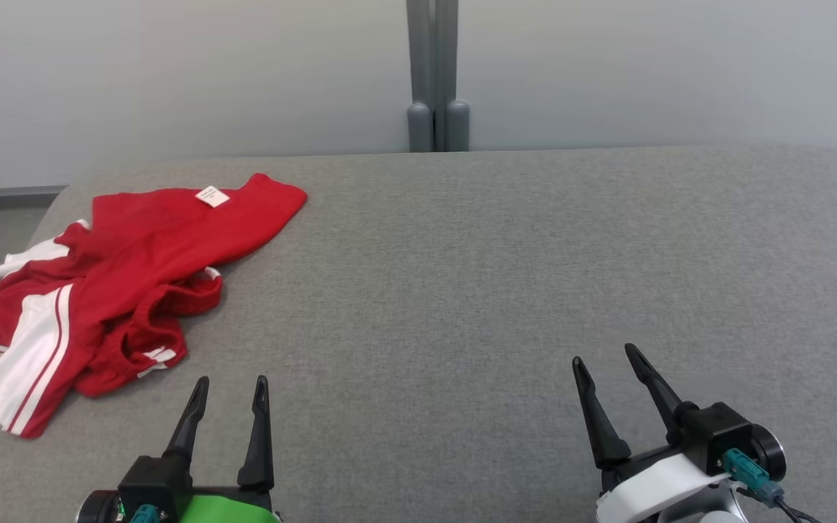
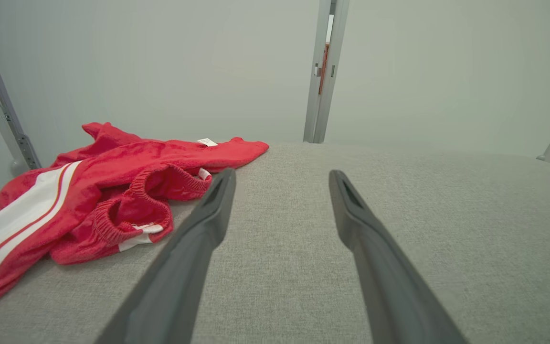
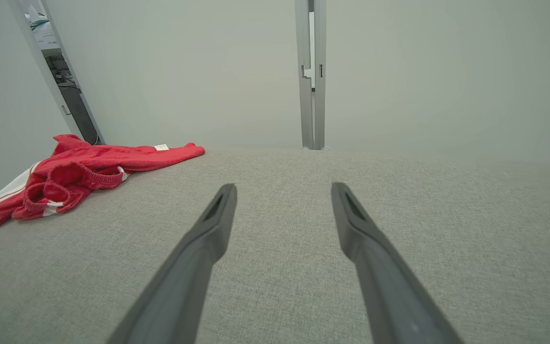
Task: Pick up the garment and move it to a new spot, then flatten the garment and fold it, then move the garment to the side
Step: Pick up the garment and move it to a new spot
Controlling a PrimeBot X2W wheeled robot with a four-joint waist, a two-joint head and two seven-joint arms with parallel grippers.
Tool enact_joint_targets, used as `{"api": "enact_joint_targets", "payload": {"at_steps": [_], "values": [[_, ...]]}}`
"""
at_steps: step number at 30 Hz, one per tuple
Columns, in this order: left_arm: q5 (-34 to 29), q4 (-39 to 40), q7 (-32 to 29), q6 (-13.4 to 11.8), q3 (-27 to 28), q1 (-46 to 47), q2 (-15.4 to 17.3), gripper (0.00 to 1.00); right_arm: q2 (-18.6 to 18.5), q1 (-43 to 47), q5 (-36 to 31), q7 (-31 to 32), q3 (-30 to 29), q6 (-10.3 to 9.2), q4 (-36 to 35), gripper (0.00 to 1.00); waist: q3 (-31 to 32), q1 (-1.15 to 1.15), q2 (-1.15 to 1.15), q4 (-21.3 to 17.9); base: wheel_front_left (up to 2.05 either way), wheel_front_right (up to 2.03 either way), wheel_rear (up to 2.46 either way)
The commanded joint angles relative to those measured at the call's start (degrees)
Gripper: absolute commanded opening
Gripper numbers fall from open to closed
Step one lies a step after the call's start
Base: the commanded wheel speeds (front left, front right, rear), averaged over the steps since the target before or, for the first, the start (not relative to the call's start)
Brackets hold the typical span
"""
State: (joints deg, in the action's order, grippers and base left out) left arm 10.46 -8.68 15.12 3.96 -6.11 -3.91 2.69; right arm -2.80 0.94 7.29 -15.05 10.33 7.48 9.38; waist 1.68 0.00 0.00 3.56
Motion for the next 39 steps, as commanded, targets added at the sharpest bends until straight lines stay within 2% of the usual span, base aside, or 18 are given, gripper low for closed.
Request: {"api": "enact_joint_targets", "payload": {"at_steps": [1,14,24,31,39], "values": [[-0.2,-0.1,0.0,-0.4,0.1,-0.7,0.4,1.00,-0.2,0.6,0.1,-0.2,0.3,0.03,0.1,1.00,0.0,0.00,0.00,3.3,0.00,0.00,0.00],[-0.4,0.6,0.0,-1.1,1.3,-1.2,0.3,1.00,-0.2,1.2,0.8,-0.2,1.2,0.03,0.0,1.00,-0.4,0.00,0.00,14.8,0.00,0.00,0.00],[0.2,1.4,0.0,-1.3,1.7,-1.4,0.3,1.00,-0.2,1.5,1.4,-0.2,0.8,0.03,0.4,1.00,-0.7,0.00,0.00,21.1,0.00,0.00,0.00],[0.3,1.4,0.0,-1.4,2.3,-1.6,0.3,1.00,-0.2,1.3,1.4,-0.2,1.0,0.03,0.9,1.00,-0.7,0.00,0.00,23.0,0.00,0.00,0.00],[0.8,2.3,0.0,-2.0,3.2,-0.8,0.3,1.00,-0.2,1.4,0.4,-0.2,1.3,0.03,0.9,1.00,-2.1,0.00,0.00,22.6,0.00,0.00,0.00]]}}
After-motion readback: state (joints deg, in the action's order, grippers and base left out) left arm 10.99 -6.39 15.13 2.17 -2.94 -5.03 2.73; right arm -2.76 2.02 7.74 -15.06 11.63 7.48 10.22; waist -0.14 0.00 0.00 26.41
